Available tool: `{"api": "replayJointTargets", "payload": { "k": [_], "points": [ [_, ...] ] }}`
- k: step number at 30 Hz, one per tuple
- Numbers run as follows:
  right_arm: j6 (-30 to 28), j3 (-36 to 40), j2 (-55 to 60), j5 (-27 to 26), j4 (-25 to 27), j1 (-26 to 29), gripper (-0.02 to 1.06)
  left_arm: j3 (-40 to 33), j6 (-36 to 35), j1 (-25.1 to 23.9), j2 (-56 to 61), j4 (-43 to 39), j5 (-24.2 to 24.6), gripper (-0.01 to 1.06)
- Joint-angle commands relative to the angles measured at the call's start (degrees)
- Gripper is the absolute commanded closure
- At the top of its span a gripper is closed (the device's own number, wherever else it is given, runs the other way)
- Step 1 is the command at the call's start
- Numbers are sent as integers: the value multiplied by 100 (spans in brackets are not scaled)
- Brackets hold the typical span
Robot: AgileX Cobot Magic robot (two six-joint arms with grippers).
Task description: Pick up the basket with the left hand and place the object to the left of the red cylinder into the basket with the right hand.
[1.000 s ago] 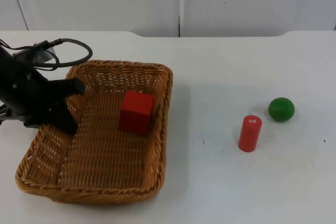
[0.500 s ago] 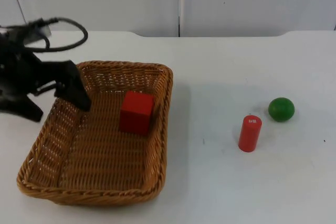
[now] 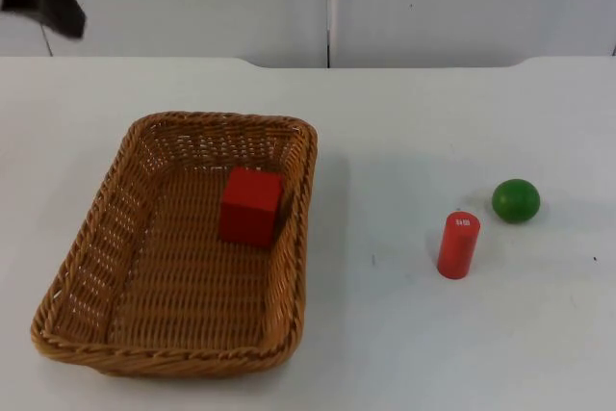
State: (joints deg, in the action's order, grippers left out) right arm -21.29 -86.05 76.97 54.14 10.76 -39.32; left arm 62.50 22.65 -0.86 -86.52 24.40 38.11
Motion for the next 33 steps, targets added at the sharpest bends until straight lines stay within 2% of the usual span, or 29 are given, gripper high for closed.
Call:
{"api": "replayJointTargets", "payload": {
  "k": [1,5,11,21,28,33],
  "points": [
    [81,200,-227,-95,24,25,-1,1,-94,9,383,-62,138,12],
    [137,938,-827,-636,46,25,-1,1,-108,9,1006,17,367,12],
    [238,1742,-1636,-1035,46,25,-1,1,-108,9,1604,25,579,12],
    [302,2392,-2690,-1149,23,25,-1,1,-108,9,2489,68,947,12],
    [385,2641,-2990,-1086,23,25,-1,-29,-96,9,2951,44,1183,12],
    [397,2901,-3055,-1056,-1,25,-1,-504,-21,9,3499,44,953,12]
  ]
}}
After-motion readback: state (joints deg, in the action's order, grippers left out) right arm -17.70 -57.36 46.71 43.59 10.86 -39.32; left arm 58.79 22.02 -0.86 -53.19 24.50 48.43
